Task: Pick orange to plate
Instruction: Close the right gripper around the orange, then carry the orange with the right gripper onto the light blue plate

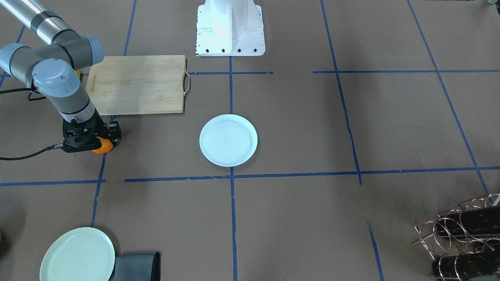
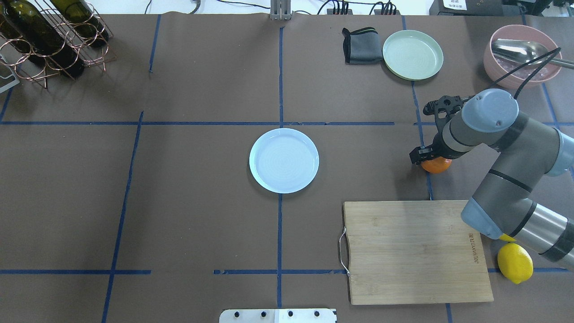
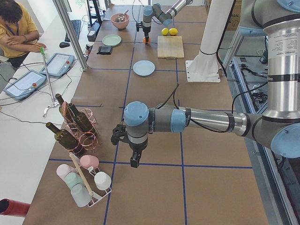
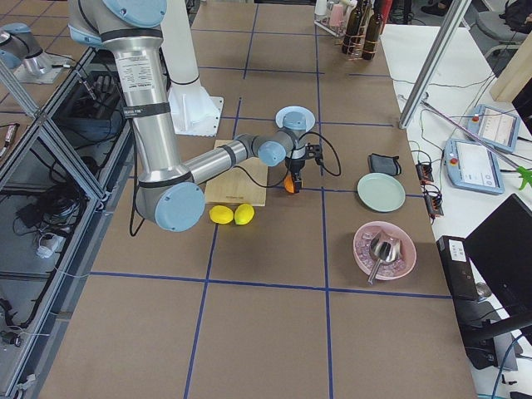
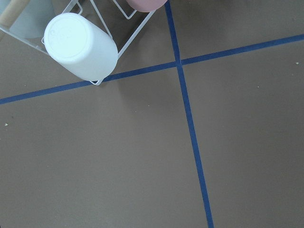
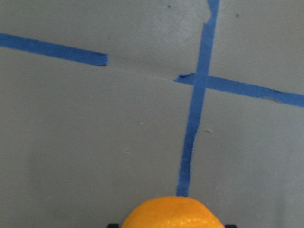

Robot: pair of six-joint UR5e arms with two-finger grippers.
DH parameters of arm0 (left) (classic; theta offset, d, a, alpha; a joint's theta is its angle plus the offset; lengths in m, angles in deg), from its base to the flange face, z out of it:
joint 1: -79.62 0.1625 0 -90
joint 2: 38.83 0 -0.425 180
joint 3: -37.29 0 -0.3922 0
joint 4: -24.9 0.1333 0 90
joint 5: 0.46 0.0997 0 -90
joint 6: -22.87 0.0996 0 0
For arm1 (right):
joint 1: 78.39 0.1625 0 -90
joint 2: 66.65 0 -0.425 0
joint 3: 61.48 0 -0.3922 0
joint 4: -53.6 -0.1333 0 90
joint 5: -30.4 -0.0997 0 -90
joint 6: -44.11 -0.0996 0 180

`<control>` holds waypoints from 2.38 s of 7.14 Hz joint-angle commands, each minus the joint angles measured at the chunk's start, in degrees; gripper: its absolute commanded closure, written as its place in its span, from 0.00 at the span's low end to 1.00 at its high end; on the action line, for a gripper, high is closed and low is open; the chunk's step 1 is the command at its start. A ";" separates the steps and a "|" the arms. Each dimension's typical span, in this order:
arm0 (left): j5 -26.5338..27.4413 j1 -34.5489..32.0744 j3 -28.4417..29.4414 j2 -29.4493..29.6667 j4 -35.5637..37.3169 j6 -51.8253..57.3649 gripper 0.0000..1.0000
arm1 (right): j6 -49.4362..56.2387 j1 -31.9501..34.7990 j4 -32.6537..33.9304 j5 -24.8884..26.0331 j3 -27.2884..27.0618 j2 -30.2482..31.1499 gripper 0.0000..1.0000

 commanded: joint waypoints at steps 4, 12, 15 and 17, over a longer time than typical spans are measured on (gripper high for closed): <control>-0.12 0.00 -0.16 0.15 -0.09 -0.09 0.00 | -15.19 -4.26 17.53 0.56 7.80 -27.89 1.00; -0.12 0.00 -0.25 0.06 -0.88 -0.18 0.00 | -26.38 -13.06 13.14 8.21 26.57 -42.00 0.01; -0.12 0.00 -0.16 0.15 -0.88 -0.18 0.00 | -20.71 -7.21 13.75 2.72 22.64 -40.61 0.00; -0.12 0.09 0.19 0.32 -0.97 -0.18 0.00 | -6.61 1.66 21.96 -6.00 10.12 -31.78 0.00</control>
